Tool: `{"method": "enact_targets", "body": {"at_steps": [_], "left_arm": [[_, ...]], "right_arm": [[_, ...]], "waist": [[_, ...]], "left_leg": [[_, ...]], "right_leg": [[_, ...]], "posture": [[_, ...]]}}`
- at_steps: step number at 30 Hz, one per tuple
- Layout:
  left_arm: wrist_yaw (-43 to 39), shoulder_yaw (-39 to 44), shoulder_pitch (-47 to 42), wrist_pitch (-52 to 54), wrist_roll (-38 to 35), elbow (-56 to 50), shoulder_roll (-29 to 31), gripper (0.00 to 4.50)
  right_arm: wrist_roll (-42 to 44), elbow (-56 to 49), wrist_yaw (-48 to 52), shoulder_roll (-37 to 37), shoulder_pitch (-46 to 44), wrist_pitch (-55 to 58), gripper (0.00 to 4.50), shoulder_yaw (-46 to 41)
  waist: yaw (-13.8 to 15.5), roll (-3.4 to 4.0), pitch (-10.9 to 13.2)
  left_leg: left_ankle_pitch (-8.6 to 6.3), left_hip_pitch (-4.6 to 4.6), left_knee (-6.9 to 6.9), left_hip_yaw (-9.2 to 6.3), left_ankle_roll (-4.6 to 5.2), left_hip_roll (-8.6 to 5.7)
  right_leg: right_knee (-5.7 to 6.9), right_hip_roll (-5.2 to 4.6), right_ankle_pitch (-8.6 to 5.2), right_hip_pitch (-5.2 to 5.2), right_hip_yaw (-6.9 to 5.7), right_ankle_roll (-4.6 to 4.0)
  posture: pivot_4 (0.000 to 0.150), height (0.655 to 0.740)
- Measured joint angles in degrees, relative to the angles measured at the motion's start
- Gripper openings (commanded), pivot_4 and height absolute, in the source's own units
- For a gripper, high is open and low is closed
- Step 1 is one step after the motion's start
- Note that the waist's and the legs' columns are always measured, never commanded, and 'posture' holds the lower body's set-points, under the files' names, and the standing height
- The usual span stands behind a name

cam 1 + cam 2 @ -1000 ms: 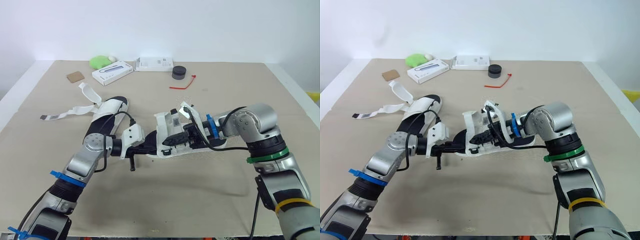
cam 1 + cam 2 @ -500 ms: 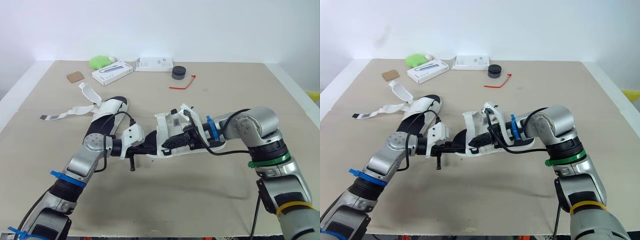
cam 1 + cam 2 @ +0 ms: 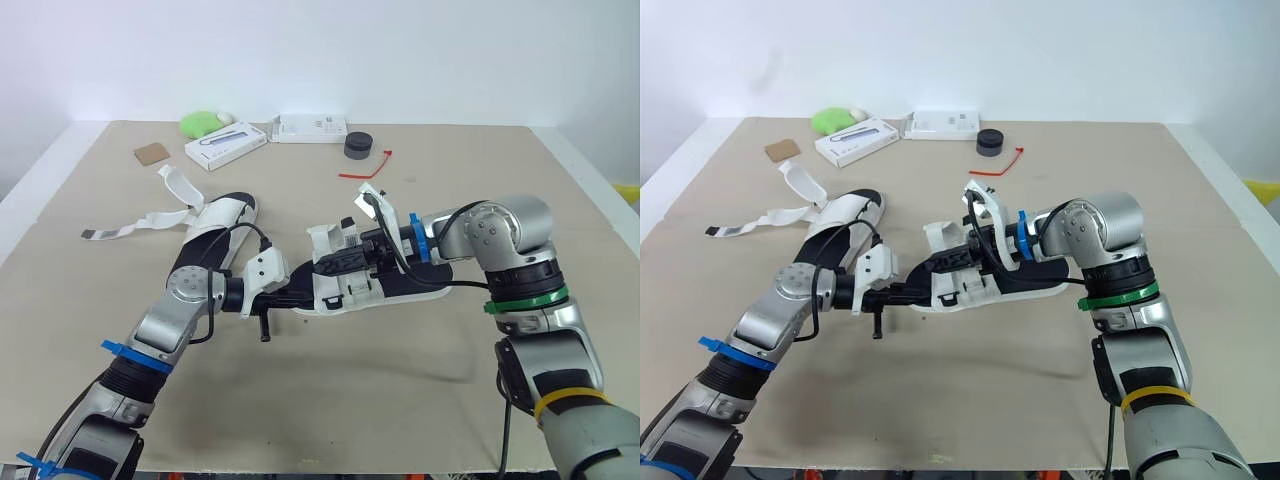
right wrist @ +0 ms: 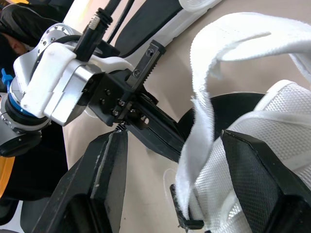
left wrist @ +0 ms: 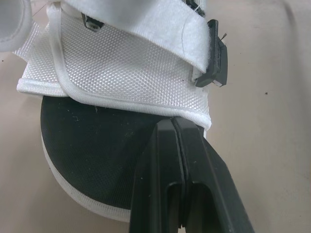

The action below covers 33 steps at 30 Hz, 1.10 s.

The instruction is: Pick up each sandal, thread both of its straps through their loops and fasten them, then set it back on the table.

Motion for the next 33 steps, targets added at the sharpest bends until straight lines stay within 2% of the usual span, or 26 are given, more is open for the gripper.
{"method": "enact_targets", "body": {"at_steps": [2, 6, 11, 15, 24, 33], "left_arm": [[0.0, 0.0, 0.0, 0.0, 0.0, 0.0, 0.0, 0.0], [0.0, 0.0, 0.0, 0.0, 0.0, 0.0, 0.0, 0.0], [0.0, 0.0, 0.0, 0.0, 0.0, 0.0, 0.0, 0.0], [0.0, -0.1, 0.0, 0.0, 0.0, -0.1, 0.0, 0.0], [-0.2, -0.1, -0.1, -0.4, -0.1, -0.3, -0.1, 0.0], [0.0, -0.1, -0.2, -0.5, 0.4, 0.3, -0.1, 0.0]], "right_arm": [[-0.3, 1.0, -0.5, 0.7, 0.0, -0.1, 2.1, -0.4], [-1.2, 3.9, -1.3, 1.3, -0.7, -1.2, 0.02, -1.0], [-1.5, 4.7, -0.4, 1.1, -1.1, -1.3, 0.02, -0.9], [-1.4, -2.1, 1.4, -1.4, 1.5, -2.5, 0.02, 1.7], [-1.9, -9.2, 1.2, -3.2, 7.3, -6.1, 0.02, 2.9], [-6.1, -6.3, -0.3, -0.7, 6.3, -13.0, 0.02, 3.0]], "waist": [[0.0, 0.0, 0.0], [0.0, 0.0, 0.0], [0.0, 0.0, 0.0], [0.0, 0.0, 0.0], [0.0, 0.0, 0.0], [0.0, 0.0, 0.0]], "left_leg": [[0.0, 0.0, 0.0, 0.0, 0.0, 0.0], [0.0, 0.0, 0.0, 0.01, 0.0, 0.0], [0.0, -0.01, 0.0, 0.0, 0.0, 0.0], [-0.01, -0.02, 0.0, 0.0, 0.0, 0.0], [-0.01, -0.01, 0.0, 0.0, 0.0, 0.0], [0.0, 0.0, 0.0, 0.0, 0.0, 0.02]], "right_leg": [[0.01, 0.01, 0.0, 0.0, 0.0, 0.0], [0.01, 0.01, 0.0, 0.0, 0.0, 0.0], [0.01, 0.01, 0.0, -0.01, 0.0, 0.0], [-0.02, 0.02, 0.0, -0.01, -0.01, 0.01], [-0.03, 0.02, -0.01, 0.0, -0.01, 0.01], [-0.01, 0.06, 0.0, -0.01, -0.01, 0.0]], "posture": [[0.15, 0.74], [0.15, 0.74], [0.15, 0.74], [0.15, 0.74], [0.15, 0.74], [0.15, 0.74]]}}
